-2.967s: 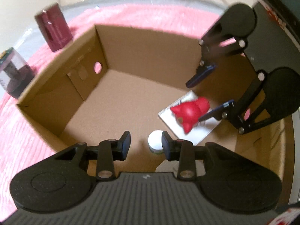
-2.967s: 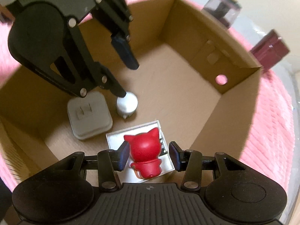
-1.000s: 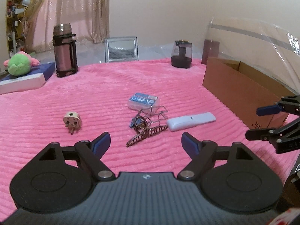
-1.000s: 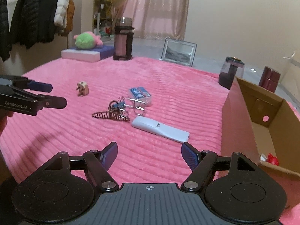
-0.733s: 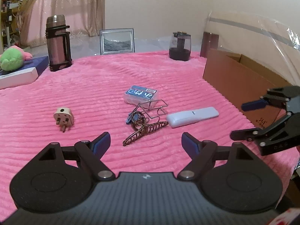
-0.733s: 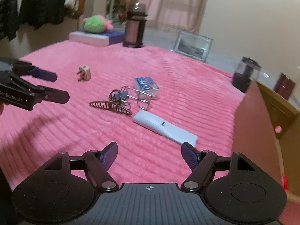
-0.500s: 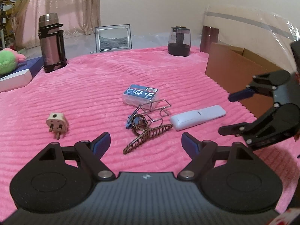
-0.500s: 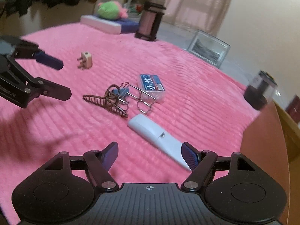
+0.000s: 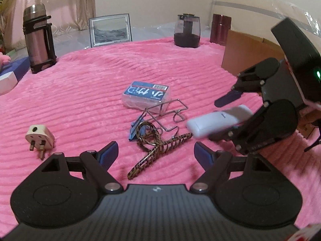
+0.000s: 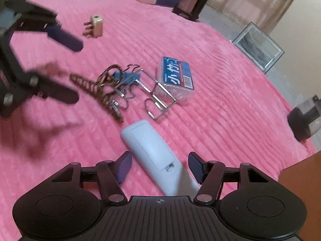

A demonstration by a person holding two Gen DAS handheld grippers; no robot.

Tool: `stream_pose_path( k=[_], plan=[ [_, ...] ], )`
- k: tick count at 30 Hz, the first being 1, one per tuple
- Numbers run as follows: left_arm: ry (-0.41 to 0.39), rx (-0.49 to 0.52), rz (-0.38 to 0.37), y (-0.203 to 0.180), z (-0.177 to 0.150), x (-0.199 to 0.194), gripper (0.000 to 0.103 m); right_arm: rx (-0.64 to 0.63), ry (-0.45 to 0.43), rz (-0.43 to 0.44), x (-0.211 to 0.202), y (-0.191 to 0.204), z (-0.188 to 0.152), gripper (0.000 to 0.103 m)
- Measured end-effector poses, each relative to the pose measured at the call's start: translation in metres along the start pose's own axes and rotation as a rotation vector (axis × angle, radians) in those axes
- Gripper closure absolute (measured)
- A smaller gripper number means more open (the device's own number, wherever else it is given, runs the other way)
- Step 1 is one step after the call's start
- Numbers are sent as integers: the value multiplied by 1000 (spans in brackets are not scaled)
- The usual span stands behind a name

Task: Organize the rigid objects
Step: 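Grasp the leopard-print cord with the left tool while the right tool grasps the white remote, then carry the cord and remote with both tools over the cardboard box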

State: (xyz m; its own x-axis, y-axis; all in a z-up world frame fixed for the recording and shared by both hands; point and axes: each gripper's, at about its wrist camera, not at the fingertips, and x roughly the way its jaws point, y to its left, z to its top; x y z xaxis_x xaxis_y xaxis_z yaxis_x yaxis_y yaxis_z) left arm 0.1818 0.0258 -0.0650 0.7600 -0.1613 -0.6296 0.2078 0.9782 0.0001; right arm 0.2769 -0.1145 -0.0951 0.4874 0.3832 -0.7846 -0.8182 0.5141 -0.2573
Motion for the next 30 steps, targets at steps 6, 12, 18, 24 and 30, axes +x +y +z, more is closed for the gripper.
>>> stream_pose_path(
  k=[6,12,18,24,30],
  plan=[
    [27,6,-16,3,-3,13,29,60,37,40,4,-7,6,53],
    [48,51,-26,4,-2,22,49,168,51,68,-12,-5,2,63],
    [80,110,-26,-3,-1,26,76,308,21,85,-29,4,-11,67],
    [106,110,-20,-6,-7,14,97,411,-22,74,-50,15,-27,67],
    [125,32,-74,-11,-17,-12,100,492,-57,47,-73,30,-41,67]
  ],
)
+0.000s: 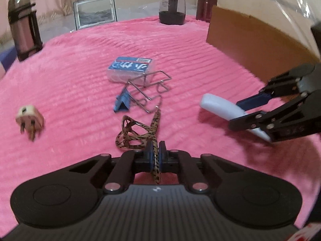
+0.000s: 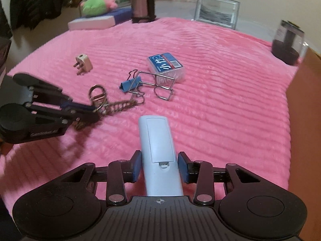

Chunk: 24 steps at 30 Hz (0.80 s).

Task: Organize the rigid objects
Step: 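Carry the cord and remote with both tools over the cardboard box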

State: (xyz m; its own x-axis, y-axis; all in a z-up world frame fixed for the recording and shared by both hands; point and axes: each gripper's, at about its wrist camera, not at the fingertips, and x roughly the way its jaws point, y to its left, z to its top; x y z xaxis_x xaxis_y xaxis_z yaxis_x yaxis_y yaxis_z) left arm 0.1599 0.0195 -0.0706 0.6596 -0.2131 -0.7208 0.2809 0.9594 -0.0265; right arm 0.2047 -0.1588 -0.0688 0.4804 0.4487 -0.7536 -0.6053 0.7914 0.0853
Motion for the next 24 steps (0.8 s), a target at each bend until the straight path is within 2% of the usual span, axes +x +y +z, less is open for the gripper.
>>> stream_pose_path(
  k=[3,7,12,14,20,24],
  plan=[
    [-7,-20,10,-7,-9,-9,99,8,-15,-25,-5,5,-9,67],
    [-41,-51,17,-10,-19,-19,90,-1,-25,-47,-4,10,-19,68],
    [-120,-31,109,-10,-21,-26,64,-32,-50,-75,-2,17,-26,68],
    [-129,-18,121,-8,-19,-21,40,-34,-60,-81,-1,17,-28,68],
    [-123,53,113,-6,-17,-2,42,-19,-69,-82,2,16,-31,65],
    [-107,85,107,-7,-17,8,50,-12,-80,-83,4,14,-31,63]
  ],
)
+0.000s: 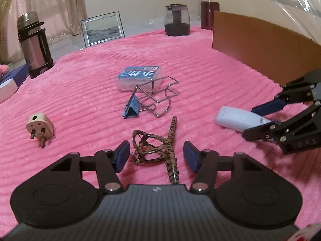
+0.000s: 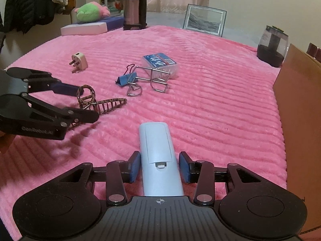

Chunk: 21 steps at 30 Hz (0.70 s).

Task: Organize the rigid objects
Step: 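Carry the cord and remote with both tools over the cardboard box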

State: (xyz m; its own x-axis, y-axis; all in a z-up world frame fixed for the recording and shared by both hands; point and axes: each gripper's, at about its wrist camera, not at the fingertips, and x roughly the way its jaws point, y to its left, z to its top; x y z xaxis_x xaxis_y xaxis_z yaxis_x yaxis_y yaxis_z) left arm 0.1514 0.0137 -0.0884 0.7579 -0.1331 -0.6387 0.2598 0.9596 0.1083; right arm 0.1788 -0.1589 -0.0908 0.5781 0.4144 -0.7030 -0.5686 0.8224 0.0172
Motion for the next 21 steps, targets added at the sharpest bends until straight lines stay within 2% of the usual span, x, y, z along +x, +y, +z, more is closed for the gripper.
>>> stream_pose_path(
  k=[3,5,7,15,21],
  plan=[
    [10,6,0,0,-1,4,57,3,-3,2,2,-1,0,62],
    [13,10,-8,0,-1,5,65,12,-6,4,3,-2,-1,61],
    [15,8,-6,1,-1,6,67,21,-7,10,4,-4,0,61],
    [39,-20,-16,2,2,-1,68,59,-2,32,8,-9,2,62],
    [38,-63,-27,2,2,-11,68,89,5,54,2,-11,3,66]
  ],
)
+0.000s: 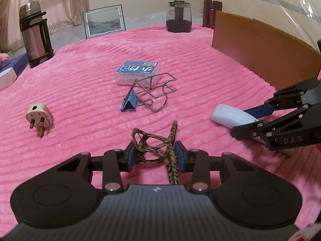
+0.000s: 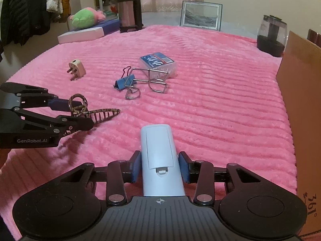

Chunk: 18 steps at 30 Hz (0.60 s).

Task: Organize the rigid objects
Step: 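Carry the cord and remote with both tools over the cardboard box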

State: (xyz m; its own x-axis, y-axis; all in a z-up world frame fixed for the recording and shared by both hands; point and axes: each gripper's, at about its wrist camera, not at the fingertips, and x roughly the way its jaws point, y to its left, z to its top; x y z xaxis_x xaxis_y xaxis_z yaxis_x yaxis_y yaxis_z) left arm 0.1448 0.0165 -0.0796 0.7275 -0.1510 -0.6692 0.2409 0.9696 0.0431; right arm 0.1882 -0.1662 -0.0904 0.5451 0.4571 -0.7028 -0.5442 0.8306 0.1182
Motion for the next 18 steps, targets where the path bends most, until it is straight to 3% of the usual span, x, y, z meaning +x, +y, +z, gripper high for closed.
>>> stream_pose_path(
  k=[18],
  plan=[
    [-44,-16,-3,-16,12,-42,69,117,-138,-18,-67,-4,7,68]
  ],
)
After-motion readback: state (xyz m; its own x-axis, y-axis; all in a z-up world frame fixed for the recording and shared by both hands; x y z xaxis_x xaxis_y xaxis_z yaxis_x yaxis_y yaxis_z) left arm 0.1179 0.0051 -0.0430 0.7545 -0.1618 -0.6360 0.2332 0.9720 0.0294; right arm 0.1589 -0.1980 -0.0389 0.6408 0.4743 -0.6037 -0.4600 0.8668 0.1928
